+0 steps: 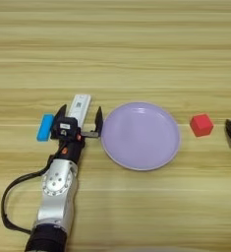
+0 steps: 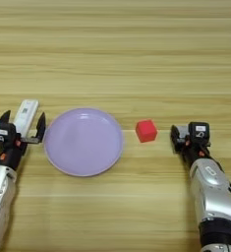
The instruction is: Move the objects on the table
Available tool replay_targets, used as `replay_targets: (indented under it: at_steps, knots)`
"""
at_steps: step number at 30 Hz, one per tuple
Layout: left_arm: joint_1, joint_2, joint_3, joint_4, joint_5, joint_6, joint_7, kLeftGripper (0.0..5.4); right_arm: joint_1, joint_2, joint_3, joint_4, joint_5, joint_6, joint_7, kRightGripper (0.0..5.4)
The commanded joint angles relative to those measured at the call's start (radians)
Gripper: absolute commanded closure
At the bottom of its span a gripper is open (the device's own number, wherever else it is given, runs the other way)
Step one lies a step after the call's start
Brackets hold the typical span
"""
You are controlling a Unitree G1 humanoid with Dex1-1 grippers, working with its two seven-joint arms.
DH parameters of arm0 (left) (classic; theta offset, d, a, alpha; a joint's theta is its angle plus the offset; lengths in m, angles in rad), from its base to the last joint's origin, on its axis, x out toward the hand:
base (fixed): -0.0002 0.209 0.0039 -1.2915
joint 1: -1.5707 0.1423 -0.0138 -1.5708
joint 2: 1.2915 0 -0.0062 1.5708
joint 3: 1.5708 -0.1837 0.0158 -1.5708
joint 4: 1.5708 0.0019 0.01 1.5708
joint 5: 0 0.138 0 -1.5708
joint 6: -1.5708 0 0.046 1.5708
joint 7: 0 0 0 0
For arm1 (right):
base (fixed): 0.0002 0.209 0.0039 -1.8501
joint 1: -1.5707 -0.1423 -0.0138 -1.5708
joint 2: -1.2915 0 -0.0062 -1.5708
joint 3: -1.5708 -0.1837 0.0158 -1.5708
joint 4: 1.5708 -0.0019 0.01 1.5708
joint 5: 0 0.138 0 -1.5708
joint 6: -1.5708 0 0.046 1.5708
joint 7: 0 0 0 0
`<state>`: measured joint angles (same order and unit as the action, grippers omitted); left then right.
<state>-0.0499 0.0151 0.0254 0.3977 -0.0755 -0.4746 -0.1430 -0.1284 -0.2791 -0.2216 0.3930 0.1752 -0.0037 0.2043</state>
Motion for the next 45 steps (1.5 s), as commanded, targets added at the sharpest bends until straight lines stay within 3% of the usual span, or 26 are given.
replay_targets:
  at_steps: [1, 7, 15, 26, 36, 45]
  knots:
    - [0.002, 0.004, 0.001, 0.0, 0.006, 0.013, 0.001, 0.0, 0.021, 0.007, 0.01, 0.007, -0.009, 0.032, -0.001, 2.93]
    - [0.004, 0.003, 0.0, -0.003, 0.007, 0.015, 0.001, 0.0, 0.029, 0.005, 0.003, -0.03, -0.01, 0.031, -0.012, 2.93]
    - [0.004, 0.003, -0.002, -0.002, 0.008, 0.014, 0.001, 0.0, 0.079, 0.007, 0.01, -0.212, -0.029, 0.048, -0.04, 2.93]
    - [0.004, 0.002, -0.004, 0.0, 0.011, 0.013, 0.002, 0.0, 0.133, 0.052, 0.061, -0.436, -0.041, -0.034, -0.033, 2.93]
    - [-0.007, 0.004, -0.003, 0.011, 0.014, 0.011, 0.003, 0.0, 0.15, 0.143, 0.293, -0.497, -0.121, -0.029, 0.007, 2.93]
    - [-0.008, 0.003, -0.002, 0.018, 0.017, 0.007, 0.004, 0.0, 0.11, 0.195, 0.409, -0.437, -0.151, -0.02, 0.041, 2.93]
